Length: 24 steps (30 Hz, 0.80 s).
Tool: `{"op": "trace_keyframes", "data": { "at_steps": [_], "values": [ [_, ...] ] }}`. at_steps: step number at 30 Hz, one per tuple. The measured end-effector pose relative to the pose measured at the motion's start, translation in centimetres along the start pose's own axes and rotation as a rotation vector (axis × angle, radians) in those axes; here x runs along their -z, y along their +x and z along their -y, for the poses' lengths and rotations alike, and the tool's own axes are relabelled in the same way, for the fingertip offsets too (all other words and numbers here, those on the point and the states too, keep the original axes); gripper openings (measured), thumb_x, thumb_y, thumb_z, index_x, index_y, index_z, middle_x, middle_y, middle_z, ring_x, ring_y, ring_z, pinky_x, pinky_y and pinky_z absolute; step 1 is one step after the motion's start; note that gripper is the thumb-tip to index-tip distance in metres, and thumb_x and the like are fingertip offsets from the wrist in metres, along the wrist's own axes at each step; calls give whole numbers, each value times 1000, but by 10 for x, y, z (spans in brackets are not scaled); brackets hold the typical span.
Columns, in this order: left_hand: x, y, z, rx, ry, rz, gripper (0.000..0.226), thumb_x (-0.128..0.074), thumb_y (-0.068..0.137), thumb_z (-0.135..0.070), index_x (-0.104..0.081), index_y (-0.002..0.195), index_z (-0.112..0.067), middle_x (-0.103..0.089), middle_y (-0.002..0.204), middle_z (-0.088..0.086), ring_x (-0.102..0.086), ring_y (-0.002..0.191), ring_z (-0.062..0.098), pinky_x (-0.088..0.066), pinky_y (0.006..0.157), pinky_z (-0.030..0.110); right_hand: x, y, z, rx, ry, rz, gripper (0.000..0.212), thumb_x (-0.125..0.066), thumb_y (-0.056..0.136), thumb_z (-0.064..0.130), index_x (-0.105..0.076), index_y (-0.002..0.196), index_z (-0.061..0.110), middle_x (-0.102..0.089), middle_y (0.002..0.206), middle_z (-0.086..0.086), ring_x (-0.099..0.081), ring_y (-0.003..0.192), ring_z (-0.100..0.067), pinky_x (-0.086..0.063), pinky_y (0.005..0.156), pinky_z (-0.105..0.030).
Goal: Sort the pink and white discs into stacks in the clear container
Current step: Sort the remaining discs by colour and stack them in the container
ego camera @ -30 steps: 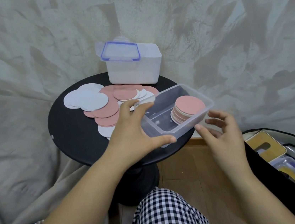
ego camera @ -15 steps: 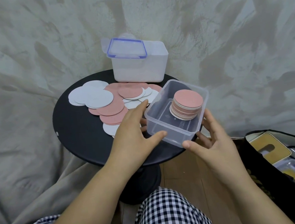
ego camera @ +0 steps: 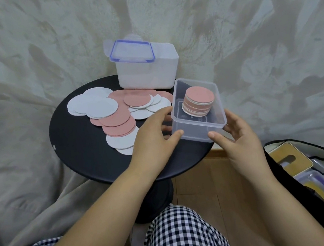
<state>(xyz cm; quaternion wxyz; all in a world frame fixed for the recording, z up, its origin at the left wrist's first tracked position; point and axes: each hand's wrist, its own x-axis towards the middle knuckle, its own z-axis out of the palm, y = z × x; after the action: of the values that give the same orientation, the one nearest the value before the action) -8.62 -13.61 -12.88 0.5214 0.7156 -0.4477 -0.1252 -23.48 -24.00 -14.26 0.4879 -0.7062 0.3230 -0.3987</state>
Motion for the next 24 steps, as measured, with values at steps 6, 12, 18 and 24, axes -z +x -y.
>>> {"op": "trace_keyframes", "data": {
  "at_steps": [6,12,18,24],
  "values": [
    [-1,0,-1,-5,2,3,51,-65,85,-16,-46,131,-29,-61,113,-10,-60,93,2,-47,72,5,-1,-3,0,-46,-11,5,65,-67,82,11,-36,137,27,-47,121,22,-48,105,11,-43,74,1],
    [23,-19,6,-97,100,-144,31,-66,84,-19,-64,115,-23,-61,104,-14,-56,99,3,-42,88,11,-3,-36,-5,-84,141,-137,41,-65,82,5,-50,117,22,-60,109,11,-61,95,-2,-52,79,-15],
    [74,-25,39,-130,523,-182,42,-49,84,-37,-64,115,-15,-59,125,6,-48,122,25,-24,104,24,-27,-65,7,64,58,-8,19,-68,82,12,-66,79,30,-66,78,11,-60,72,-7,-52,63,-19],
    [97,-12,55,31,668,65,49,-43,96,-32,-33,142,-23,-16,156,1,-9,144,21,-14,116,41,-77,-50,34,464,-401,275,22,-56,84,34,-66,103,25,-61,104,15,-53,101,-5,-35,90,-9]
  ]
}}
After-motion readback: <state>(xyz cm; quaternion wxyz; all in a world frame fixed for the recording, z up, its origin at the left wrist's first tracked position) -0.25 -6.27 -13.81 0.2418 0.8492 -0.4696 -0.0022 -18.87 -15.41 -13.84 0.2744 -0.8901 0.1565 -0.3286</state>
